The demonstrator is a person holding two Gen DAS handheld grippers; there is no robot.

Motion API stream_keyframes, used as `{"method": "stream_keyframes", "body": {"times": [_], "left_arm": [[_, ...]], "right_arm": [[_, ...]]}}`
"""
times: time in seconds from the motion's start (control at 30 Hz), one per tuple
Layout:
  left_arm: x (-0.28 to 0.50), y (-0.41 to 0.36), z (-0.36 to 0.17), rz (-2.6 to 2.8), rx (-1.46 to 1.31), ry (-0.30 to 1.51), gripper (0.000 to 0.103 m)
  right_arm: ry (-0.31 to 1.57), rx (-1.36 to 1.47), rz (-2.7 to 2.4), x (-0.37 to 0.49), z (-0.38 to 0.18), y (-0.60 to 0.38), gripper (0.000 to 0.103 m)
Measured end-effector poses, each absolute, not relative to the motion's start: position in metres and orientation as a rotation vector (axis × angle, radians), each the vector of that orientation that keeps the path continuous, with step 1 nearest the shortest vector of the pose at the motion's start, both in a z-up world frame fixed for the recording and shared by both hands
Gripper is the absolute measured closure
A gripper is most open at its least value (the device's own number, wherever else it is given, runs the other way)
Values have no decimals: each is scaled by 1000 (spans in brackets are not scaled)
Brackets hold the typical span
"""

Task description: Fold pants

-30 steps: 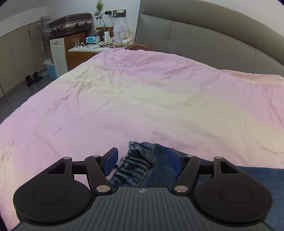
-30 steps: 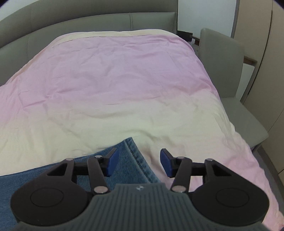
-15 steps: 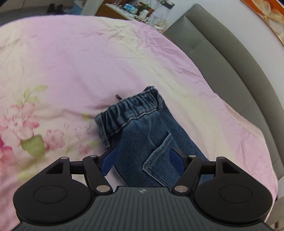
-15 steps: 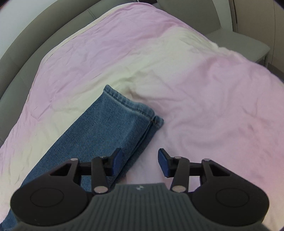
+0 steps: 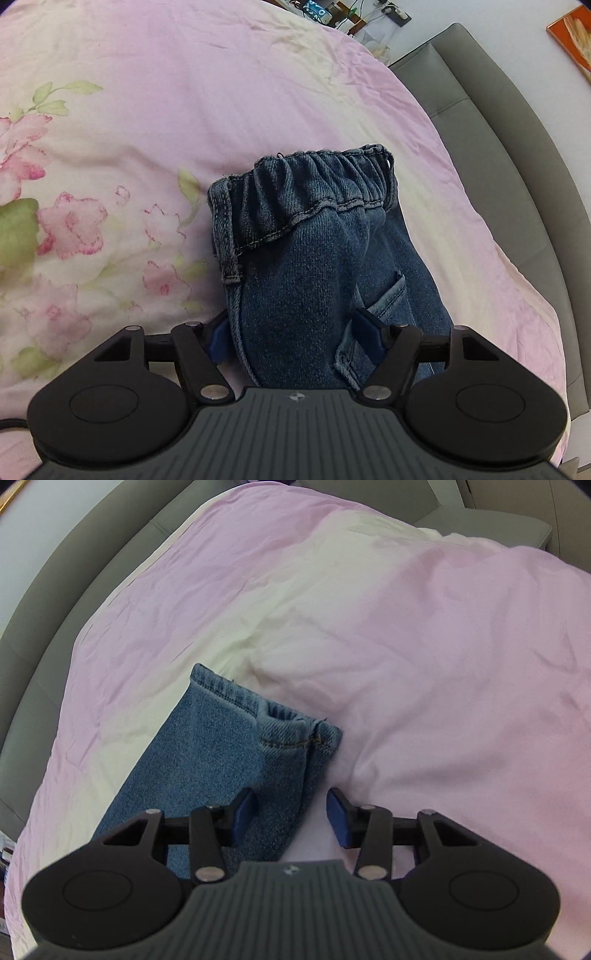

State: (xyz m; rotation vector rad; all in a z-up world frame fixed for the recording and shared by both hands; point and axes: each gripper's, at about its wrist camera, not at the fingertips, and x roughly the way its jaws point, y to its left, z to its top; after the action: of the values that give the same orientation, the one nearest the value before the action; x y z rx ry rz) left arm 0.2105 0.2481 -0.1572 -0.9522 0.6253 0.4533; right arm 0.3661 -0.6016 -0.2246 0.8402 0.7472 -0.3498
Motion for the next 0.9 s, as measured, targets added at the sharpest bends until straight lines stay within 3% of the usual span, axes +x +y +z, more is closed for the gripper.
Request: {"method": "stream_keyframes", "body": {"times": [0.27, 0.63, 0.9], "left_arm": [[221, 246, -135, 492, -883, 664, 50], [222, 237, -44, 453, -730, 706, 53], [155, 263, -40, 410, -742, 820, 53]], "right_arm": [[704, 742, -371, 379, -203, -588, 94], [660, 618, -389, 349, -82, -559, 97], [738, 732, -409, 217, -64, -575, 97]]}}
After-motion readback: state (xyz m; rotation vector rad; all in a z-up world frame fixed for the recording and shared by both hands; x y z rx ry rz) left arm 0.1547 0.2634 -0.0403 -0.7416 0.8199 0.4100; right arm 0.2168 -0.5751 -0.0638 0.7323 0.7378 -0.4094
